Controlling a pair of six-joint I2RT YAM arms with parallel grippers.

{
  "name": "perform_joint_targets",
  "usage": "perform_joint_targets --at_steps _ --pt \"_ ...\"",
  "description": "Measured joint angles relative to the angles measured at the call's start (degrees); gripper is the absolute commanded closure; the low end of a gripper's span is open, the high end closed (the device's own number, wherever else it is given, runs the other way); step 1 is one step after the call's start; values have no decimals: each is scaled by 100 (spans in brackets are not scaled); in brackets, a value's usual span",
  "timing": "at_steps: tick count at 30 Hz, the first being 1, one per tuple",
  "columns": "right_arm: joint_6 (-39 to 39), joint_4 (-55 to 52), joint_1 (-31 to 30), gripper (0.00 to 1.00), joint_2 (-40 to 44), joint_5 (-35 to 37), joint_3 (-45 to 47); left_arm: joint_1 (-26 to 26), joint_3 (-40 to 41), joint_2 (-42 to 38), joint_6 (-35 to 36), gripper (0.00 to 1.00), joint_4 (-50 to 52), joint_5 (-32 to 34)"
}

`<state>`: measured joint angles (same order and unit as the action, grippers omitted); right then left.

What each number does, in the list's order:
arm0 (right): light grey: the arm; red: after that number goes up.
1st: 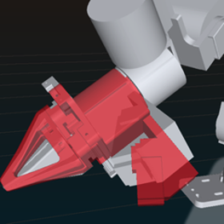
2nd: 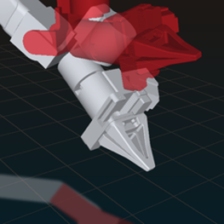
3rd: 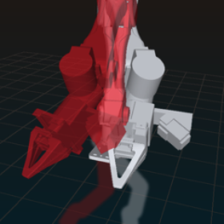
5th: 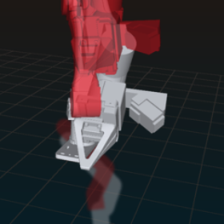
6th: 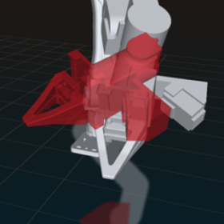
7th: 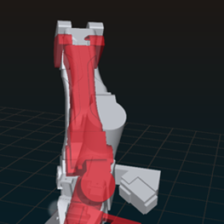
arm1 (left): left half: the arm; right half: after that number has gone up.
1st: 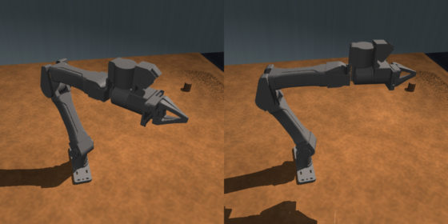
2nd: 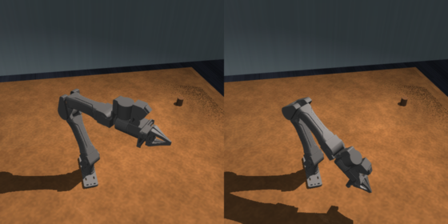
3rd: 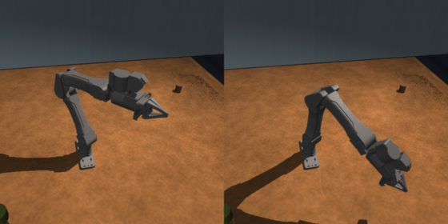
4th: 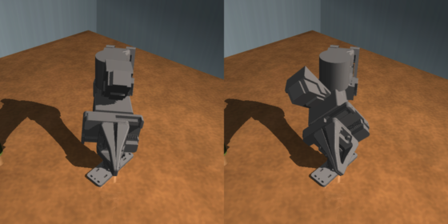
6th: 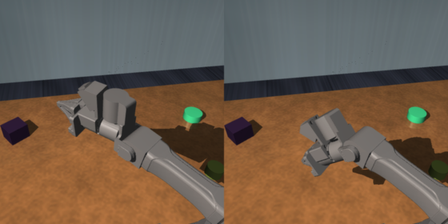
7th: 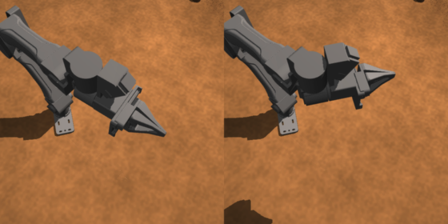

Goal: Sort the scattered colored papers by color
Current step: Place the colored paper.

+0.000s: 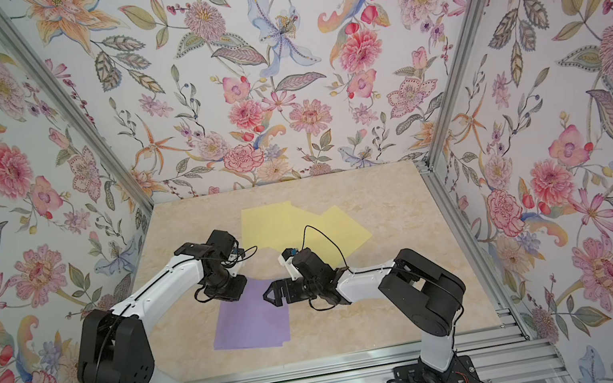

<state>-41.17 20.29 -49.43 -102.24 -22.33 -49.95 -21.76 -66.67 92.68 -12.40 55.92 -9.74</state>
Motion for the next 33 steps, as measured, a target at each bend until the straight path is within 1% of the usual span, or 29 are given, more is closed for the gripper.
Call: perform_joint_targets --at_steps 17,25,33 --pt "22 33 -7 0 0 -107 -63 2 55 -50 138 100 57 704" --pt "39 57 -4 0 -79 -146 -149 -2 22 -42 229 100 70 743" --pt "39 57 -4 0 -131 -192 -149 -129 -140 133 284 100 87 820"
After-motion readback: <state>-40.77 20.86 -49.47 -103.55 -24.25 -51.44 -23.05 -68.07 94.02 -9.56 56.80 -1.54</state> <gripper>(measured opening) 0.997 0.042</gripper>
